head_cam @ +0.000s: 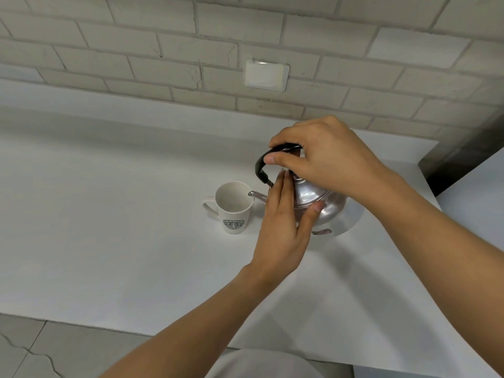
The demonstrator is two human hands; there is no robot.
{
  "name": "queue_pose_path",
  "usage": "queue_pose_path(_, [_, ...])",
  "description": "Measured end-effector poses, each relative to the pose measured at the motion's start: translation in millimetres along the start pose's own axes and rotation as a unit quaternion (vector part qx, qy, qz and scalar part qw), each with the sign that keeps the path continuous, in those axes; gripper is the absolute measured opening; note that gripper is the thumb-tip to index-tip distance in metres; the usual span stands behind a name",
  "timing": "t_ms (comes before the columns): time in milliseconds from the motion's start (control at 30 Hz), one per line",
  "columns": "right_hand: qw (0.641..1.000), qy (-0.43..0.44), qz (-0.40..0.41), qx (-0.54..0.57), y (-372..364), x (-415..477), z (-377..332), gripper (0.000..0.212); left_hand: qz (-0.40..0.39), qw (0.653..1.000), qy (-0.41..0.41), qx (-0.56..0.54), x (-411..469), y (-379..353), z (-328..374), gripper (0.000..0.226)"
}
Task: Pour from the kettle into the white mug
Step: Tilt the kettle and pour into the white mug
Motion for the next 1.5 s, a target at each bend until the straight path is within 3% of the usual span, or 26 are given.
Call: queue_pose_path(1500, [0.978, 0.088, -0.092, -0.162, -1.5, 46.1, -44.2, 0.037, 0.085, 0.992, 0.033, -0.084, 7.7, 9.7, 24.7, 0.053])
Point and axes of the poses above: each hand's wrist, its own x-axis towards the middle knuckle, its own y-axis out of the back of the hand, z = x × y, the point moved 4 cm from there along x, towards the middle knuckle, and after that the axes turned 13 degrees about z, right-handed, at the moved point
